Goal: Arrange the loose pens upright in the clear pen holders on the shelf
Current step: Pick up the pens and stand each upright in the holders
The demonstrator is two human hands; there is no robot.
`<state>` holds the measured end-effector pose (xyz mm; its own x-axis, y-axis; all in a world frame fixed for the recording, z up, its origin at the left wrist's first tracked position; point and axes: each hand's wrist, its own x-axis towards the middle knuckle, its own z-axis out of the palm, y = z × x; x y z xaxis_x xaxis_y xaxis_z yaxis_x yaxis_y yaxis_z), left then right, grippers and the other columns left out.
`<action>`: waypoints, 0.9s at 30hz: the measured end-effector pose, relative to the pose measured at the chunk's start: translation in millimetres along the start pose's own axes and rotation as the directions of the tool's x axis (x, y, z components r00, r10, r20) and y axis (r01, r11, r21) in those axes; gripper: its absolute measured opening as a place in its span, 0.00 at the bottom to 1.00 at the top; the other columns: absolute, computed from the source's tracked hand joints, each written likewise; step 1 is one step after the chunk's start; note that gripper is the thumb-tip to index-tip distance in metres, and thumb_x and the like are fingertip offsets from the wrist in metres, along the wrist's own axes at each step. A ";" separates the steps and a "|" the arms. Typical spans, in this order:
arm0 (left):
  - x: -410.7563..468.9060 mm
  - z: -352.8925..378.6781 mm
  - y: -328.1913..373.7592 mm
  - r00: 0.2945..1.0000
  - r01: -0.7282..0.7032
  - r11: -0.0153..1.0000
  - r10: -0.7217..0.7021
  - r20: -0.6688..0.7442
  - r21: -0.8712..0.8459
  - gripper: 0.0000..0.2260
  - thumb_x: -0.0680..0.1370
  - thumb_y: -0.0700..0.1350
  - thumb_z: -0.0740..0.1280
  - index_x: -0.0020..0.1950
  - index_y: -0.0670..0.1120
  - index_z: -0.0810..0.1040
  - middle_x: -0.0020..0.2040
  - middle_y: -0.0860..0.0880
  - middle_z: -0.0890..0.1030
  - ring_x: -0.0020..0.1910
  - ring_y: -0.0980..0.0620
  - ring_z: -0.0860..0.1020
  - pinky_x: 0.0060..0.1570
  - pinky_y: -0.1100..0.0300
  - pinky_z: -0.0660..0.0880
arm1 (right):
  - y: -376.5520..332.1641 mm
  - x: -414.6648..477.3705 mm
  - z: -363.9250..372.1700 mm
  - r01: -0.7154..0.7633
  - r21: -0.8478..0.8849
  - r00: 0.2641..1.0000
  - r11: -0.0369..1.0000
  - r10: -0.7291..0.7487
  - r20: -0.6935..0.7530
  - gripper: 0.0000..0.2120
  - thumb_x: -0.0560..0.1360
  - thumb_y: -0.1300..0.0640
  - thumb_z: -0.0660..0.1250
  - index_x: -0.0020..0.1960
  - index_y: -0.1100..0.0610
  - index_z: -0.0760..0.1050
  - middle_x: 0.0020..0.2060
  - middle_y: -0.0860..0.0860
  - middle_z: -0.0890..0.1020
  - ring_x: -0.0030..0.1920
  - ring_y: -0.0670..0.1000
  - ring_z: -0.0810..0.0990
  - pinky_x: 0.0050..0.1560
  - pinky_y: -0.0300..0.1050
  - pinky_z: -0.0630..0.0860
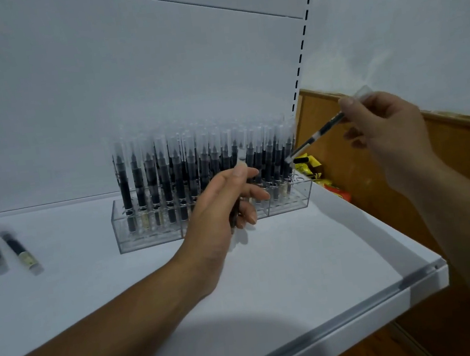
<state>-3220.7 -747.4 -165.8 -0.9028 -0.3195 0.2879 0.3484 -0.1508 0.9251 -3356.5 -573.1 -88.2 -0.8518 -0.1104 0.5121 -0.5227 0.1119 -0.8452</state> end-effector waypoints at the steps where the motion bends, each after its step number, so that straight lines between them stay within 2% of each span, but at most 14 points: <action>1: 0.6 0.1 0.2 1.000 0.006 1.000 -0.006 -0.001 -0.001 0.21 0.72 0.62 0.62 0.54 0.47 0.78 0.41 0.49 0.81 0.32 0.54 0.72 0.38 0.58 0.66 | 0.8 4.0 0.6 0.031 -0.070 0.999 0.997 -0.030 0.009 0.07 0.78 0.51 0.66 0.47 0.53 0.78 0.39 0.46 0.80 0.32 0.40 0.78 0.35 0.38 0.76; 5: 1.9 0.1 -0.2 1.000 0.015 1.000 -0.015 -0.009 -0.006 0.20 0.72 0.61 0.60 0.51 0.47 0.78 0.39 0.50 0.81 0.31 0.54 0.72 0.39 0.57 0.66 | 7.3 14.6 6.9 0.119 -0.302 0.992 0.946 -0.102 0.072 0.10 0.78 0.49 0.67 0.49 0.55 0.78 0.41 0.50 0.82 0.32 0.43 0.79 0.39 0.44 0.77; 9: 1.1 -1.2 -0.8 1.000 0.011 1.000 -0.011 -0.010 -0.015 0.20 0.72 0.61 0.60 0.51 0.47 0.78 0.38 0.49 0.81 0.31 0.54 0.72 0.38 0.58 0.66 | 9.9 20.0 11.3 0.173 -0.395 0.984 0.902 -0.146 0.097 0.11 0.77 0.47 0.67 0.49 0.55 0.78 0.41 0.50 0.81 0.35 0.47 0.79 0.41 0.49 0.78; 12: 1.8 -2.5 -1.3 1.000 0.000 1.000 -0.001 -0.006 -0.014 0.20 0.72 0.61 0.60 0.50 0.47 0.79 0.38 0.49 0.81 0.31 0.54 0.72 0.38 0.57 0.66 | 9.3 23.3 15.3 0.200 -0.464 0.978 0.863 -0.152 0.139 0.13 0.77 0.46 0.66 0.50 0.56 0.79 0.41 0.51 0.81 0.35 0.48 0.79 0.40 0.48 0.77; 16: 2.5 -3.2 -2.6 1.000 -0.010 1.000 0.010 -0.002 -0.007 0.18 0.73 0.60 0.60 0.48 0.48 0.80 0.37 0.49 0.80 0.31 0.54 0.71 0.38 0.58 0.66 | 10.0 25.5 23.4 0.229 -0.551 0.954 0.803 -0.071 0.292 0.13 0.77 0.46 0.67 0.49 0.56 0.79 0.40 0.51 0.81 0.40 0.53 0.81 0.43 0.52 0.79; 19: 2.5 -4.0 -3.2 1.000 -0.015 1.000 0.015 0.005 -0.011 0.17 0.73 0.60 0.61 0.47 0.48 0.80 0.37 0.48 0.79 0.32 0.54 0.71 0.38 0.58 0.66 | 15.5 24.3 30.6 0.221 -0.621 0.912 0.752 0.066 0.404 0.14 0.77 0.47 0.67 0.48 0.58 0.79 0.39 0.53 0.81 0.39 0.52 0.80 0.42 0.48 0.78; 23: 2.1 -4.2 -2.7 1.000 -0.018 1.000 0.018 0.005 -0.017 0.14 0.75 0.56 0.61 0.47 0.48 0.80 0.37 0.49 0.79 0.33 0.53 0.71 0.39 0.58 0.65 | 25.9 20.8 35.1 0.224 -0.638 0.917 0.737 0.064 0.395 0.14 0.77 0.48 0.67 0.47 0.59 0.79 0.37 0.52 0.80 0.37 0.50 0.77 0.37 0.44 0.73; 27: 1.9 -5.0 -4.5 0.999 -0.034 0.999 0.034 -0.003 -0.023 0.10 0.81 0.47 0.59 0.48 0.47 0.79 0.37 0.49 0.79 0.34 0.53 0.72 0.41 0.55 0.65 | 32.7 6.7 24.3 0.144 -0.597 0.924 0.790 0.109 0.367 0.11 0.75 0.46 0.69 0.48 0.53 0.80 0.40 0.47 0.82 0.38 0.45 0.79 0.40 0.42 0.77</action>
<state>-3222.7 -752.0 -170.6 -0.8897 -0.3277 0.3180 0.3844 -0.1615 0.9089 -3378.5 -594.2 -116.1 -0.8308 -0.4520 0.3248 -0.5565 0.6617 -0.5026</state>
